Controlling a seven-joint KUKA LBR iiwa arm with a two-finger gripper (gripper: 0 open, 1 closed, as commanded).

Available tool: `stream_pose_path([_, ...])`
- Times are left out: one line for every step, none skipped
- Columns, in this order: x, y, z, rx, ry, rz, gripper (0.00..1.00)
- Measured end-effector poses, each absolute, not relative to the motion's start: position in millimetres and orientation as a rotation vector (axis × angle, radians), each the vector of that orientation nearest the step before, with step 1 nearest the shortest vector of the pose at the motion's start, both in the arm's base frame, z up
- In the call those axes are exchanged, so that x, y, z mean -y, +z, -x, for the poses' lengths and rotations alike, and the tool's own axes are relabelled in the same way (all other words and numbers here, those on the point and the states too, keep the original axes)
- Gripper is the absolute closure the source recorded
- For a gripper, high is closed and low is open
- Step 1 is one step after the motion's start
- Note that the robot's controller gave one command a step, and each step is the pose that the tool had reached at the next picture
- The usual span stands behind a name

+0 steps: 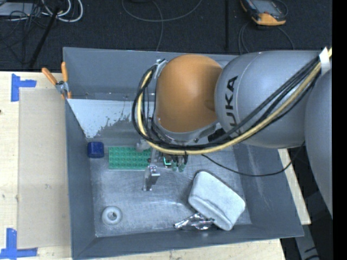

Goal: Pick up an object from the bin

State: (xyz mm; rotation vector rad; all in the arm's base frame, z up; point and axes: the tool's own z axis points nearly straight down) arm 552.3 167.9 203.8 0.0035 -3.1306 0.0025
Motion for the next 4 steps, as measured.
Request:
stream_pose_path([-147,85,-617.2,3.148,-0.007,0.034,0.00])
stream_pose_path([-162,100,-619.7,3.129,-0.001,0.308,0.00])
stream_pose_path([-167,99,-612.8,3.090,0.002,0.556,0.00])
stream_pose_path([-165,75,-618.0,3.052,-0.007,0.765,0.00])
